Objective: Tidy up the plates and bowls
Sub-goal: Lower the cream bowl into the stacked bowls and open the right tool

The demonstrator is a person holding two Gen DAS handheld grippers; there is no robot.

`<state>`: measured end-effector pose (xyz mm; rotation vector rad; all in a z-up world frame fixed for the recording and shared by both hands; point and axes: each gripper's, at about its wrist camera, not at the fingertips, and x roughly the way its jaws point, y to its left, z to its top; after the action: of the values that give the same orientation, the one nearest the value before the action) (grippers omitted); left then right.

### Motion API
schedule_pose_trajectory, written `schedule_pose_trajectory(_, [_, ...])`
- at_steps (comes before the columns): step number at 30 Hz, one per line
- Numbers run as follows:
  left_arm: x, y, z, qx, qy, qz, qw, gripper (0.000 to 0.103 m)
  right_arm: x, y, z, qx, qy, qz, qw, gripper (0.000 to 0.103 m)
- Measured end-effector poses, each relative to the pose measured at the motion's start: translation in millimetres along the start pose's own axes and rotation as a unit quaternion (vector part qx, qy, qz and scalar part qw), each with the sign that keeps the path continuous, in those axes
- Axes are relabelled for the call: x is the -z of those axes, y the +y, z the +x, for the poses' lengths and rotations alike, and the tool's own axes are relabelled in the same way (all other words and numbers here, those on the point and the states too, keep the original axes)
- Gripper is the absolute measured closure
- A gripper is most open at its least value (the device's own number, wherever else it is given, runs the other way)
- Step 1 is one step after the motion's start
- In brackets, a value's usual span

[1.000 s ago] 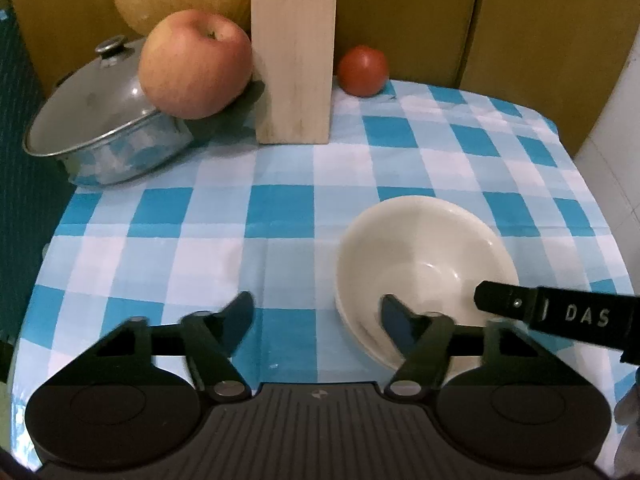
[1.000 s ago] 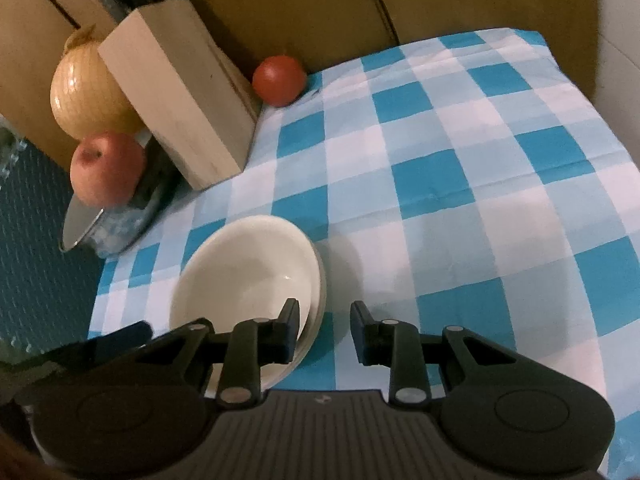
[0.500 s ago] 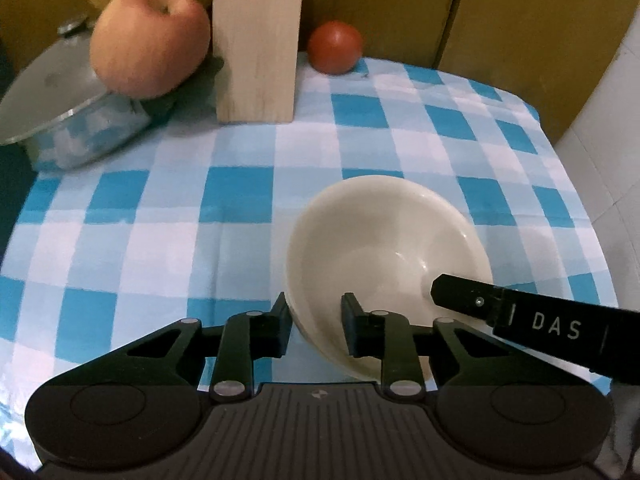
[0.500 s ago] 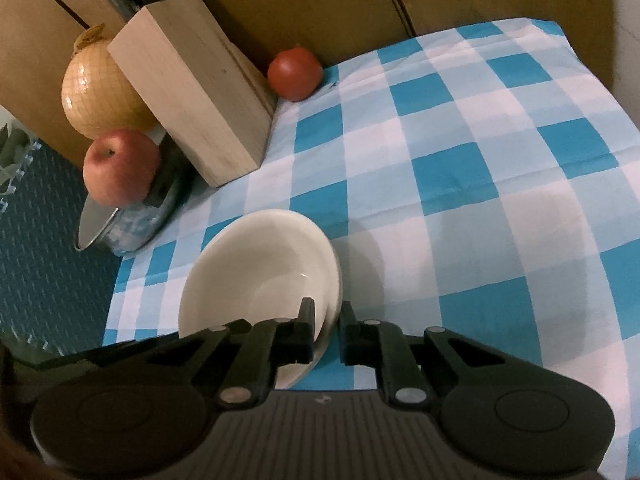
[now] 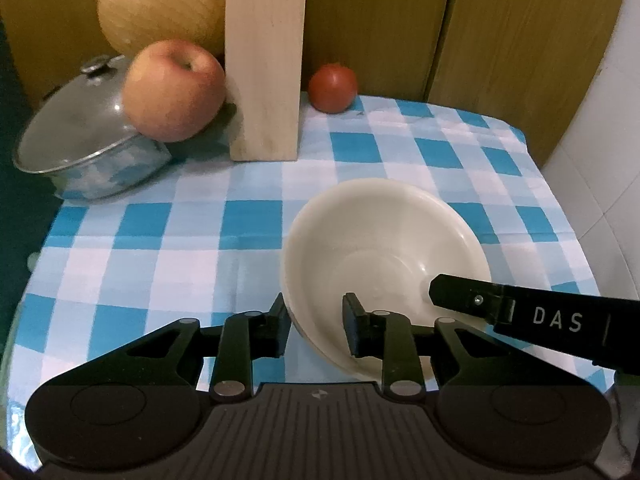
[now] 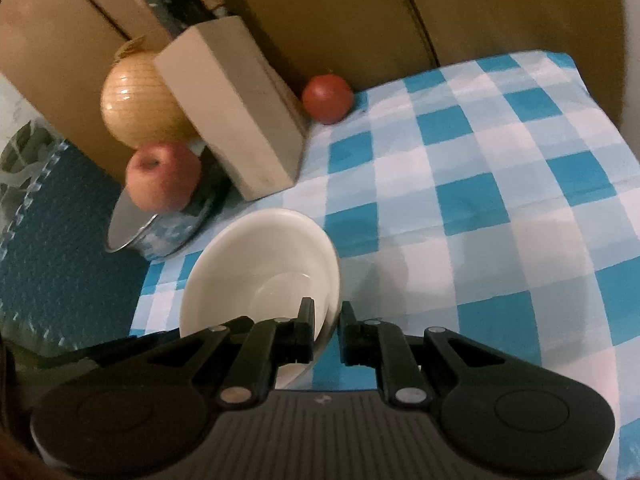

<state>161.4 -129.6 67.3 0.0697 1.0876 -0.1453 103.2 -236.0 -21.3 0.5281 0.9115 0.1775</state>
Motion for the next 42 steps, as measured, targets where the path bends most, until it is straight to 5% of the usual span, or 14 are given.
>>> schedule_pose_trajectory(13, [33.5,14.7,-51.9,0.011,-0.027,-0.013,0.9995,0.064,35.8,23.7,-31.4,-0.029,0.005,-0.032,0.999,0.089])
schedule_pose_trajectory(29, [86.0,29.3,-76.9,0.035,0.002,-0.007,0.9994,0.058,81.3,34.6,-44.2,-0.037,0.060,-0.048,0.996,0.088])
schedule_pose_trajectory(42, [100.0,29.7,-72.1,0.039,0.020,-0.001,0.9990,0.056,94.6,37.0,-43.9,-0.026,0.061,-0.058,0.996,0.085])
